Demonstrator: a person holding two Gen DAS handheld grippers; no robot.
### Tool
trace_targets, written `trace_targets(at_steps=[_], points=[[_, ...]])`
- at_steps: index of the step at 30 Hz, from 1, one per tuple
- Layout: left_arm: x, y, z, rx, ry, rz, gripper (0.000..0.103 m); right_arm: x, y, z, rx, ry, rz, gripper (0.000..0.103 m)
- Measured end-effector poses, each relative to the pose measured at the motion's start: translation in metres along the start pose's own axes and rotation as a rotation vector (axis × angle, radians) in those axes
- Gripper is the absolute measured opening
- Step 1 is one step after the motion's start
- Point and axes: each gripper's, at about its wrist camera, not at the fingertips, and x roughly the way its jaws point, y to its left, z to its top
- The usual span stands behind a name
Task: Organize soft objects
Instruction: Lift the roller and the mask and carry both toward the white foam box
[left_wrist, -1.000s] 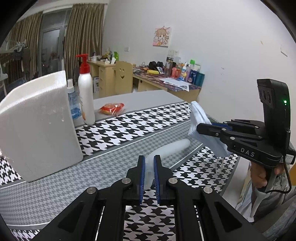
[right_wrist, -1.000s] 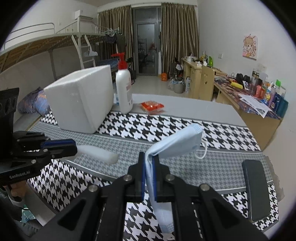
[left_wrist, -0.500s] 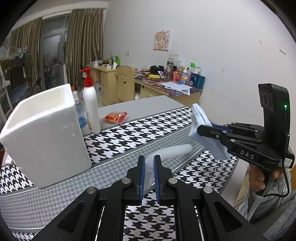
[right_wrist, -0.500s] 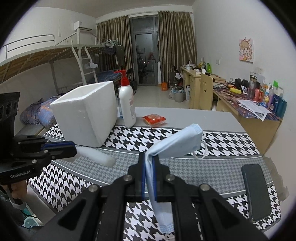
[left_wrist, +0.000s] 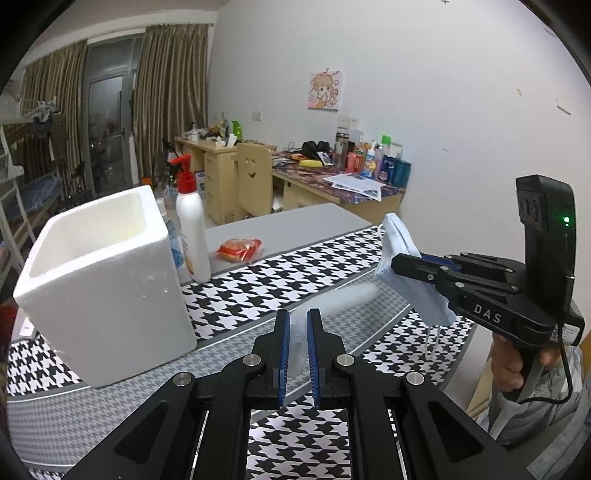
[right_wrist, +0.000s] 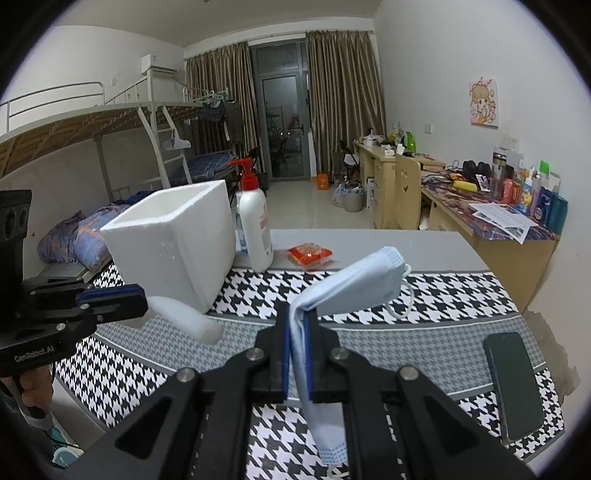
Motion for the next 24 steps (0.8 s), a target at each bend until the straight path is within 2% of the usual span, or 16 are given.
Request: trace_targets(at_steps=[18,24], points=[[-0.025,0.010,0.020,0.028,-0.041,0.067,0.010,-0.003,0.018,0.018,-0.004,-0.055,0.002,0.009],[-0.034,0.016,0.016,0.018,-0.063,0.095,0.010,-0.005,0.028,0.020,-0.014,-0.074,0.001,0.009]])
